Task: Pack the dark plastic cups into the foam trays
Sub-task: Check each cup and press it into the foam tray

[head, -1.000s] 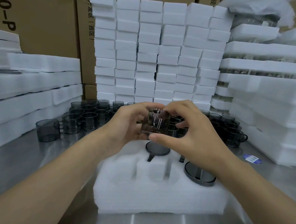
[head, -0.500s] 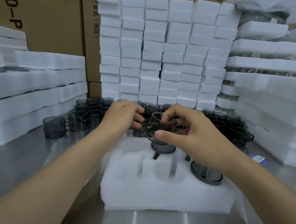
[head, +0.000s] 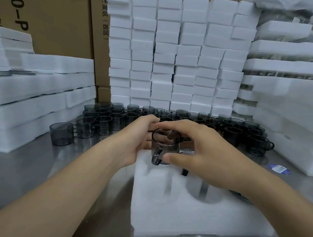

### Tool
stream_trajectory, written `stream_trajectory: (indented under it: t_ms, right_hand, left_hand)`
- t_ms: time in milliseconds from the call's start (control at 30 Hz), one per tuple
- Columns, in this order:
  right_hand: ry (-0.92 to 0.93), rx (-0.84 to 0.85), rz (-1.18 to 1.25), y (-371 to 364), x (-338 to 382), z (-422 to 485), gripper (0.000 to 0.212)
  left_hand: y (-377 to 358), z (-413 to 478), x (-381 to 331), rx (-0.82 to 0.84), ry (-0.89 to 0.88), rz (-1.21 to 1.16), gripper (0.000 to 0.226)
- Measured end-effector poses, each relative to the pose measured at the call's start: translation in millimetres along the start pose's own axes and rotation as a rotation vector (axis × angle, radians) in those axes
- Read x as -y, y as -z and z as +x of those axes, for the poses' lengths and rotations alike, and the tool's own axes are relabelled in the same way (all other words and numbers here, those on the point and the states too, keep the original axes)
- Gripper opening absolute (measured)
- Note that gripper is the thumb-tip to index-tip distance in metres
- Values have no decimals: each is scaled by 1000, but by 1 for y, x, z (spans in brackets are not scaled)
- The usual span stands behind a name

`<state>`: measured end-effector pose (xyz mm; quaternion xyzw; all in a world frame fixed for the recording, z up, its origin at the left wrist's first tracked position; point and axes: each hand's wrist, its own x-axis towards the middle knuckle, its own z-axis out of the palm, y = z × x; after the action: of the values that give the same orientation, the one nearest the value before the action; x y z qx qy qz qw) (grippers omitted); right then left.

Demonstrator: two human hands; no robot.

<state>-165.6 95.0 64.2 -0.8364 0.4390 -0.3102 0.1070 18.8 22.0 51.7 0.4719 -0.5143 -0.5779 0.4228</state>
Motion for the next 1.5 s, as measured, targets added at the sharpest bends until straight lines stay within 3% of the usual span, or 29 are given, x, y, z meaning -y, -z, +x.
stream_trajectory:
  t_ms: [233, 467, 700, 933, 1100, 1267, 1367, 1500]
  right_hand:
    - [53, 12, 37, -12, 1, 3, 69]
    - [75, 28, -35, -13, -1, 2, 68]
    - [63, 37, -8, -13, 0, 1, 36]
    - [30, 70, 12, -16, -2, 4, 32]
    - [-74, 190, -73, -17, 0, 5, 38]
    - [-3, 122, -168, -18, 5, 0, 42]
    - [111, 98, -252, -22, 11, -3, 67]
    - [35, 283, -143, -28, 18, -9, 86]
  left_hand:
    - [-1, -3, 1, 9, -10, -44, 56]
    - [-2, -3, 2, 5, -46, -9, 42]
    - [-3, -1, 4, 27, -40, 47, 50]
    - [0, 7, 6, 66, -14, 50, 54]
    - [2, 9, 7, 61, 27, 35, 53]
    - [2, 13, 12, 14, 12, -22, 48]
    - [8, 18, 17, -9, -44, -66, 50]
    - [13, 27, 14, -157, -60, -131, 51]
